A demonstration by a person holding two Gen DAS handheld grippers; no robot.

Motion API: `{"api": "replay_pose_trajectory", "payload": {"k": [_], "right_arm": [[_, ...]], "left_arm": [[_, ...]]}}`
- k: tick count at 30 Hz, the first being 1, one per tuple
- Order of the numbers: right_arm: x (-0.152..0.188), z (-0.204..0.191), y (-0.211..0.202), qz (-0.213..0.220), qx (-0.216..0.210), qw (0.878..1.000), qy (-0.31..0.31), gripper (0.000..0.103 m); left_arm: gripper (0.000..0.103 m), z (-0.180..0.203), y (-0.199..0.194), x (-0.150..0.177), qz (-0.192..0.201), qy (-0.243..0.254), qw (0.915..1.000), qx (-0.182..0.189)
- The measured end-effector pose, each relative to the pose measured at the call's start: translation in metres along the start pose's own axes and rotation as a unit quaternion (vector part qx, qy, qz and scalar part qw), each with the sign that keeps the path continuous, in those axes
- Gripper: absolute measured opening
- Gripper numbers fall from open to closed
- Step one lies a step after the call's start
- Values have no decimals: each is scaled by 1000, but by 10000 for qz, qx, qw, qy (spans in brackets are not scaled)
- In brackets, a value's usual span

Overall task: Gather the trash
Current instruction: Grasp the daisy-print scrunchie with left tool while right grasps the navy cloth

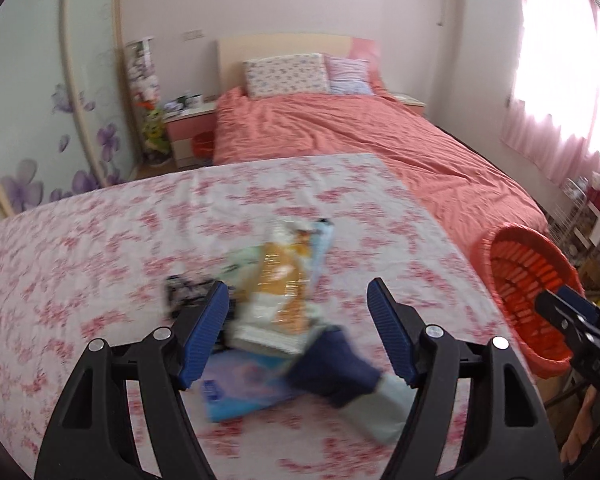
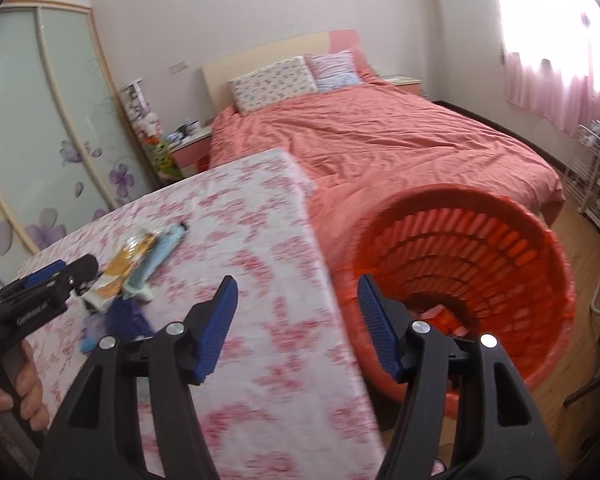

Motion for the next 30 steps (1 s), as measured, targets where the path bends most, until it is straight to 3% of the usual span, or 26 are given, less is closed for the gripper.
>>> {"api": "replay_pose_trajectory", "payload": {"k": [9,19,20,21,22,25,26,30], "right_arm": [[31,-87,23,-461,-672,9955,-481,65],[64,-135,54,-974,-807,9869,-999,65],[66,-135,56,-1018,-778,9864,-1029,63],[67,-135,57,-1046,-758,9861,-1043,51],[70,-134,59,-1097,-722,9857,-1059,46],[69,-131,54,-1016,-723,9864,-1075,39],[68,-129,52,-981,-665,9869,-1095,29],[63,-112,50,-939,-386,9911,-863,28]], "left_arm": [[76,-82,-1,15,-66,-424,9965,-722],[76,-108,4,25,-182,-831,9954,-445],[76,-107,8,25,-226,-903,9949,-379],[76,-108,10,26,-259,-942,9946,-338],[76,-106,13,26,-298,-982,9943,-293],[76,-100,23,28,-376,-1019,9939,-193],[76,-97,26,28,-400,-1033,9937,-154],[76,-89,36,28,-464,-1036,9934,-131]]}}
Point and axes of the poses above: each gripper's, at about its wrist camera, not at the fingertips, and y roughly the way its jaws point, z to its right, x to its underside, the point moved 2 cm from there along y, roughly the way its jaws point, and after that the axes turned 13 degrees about z, right-handed, at the moved point
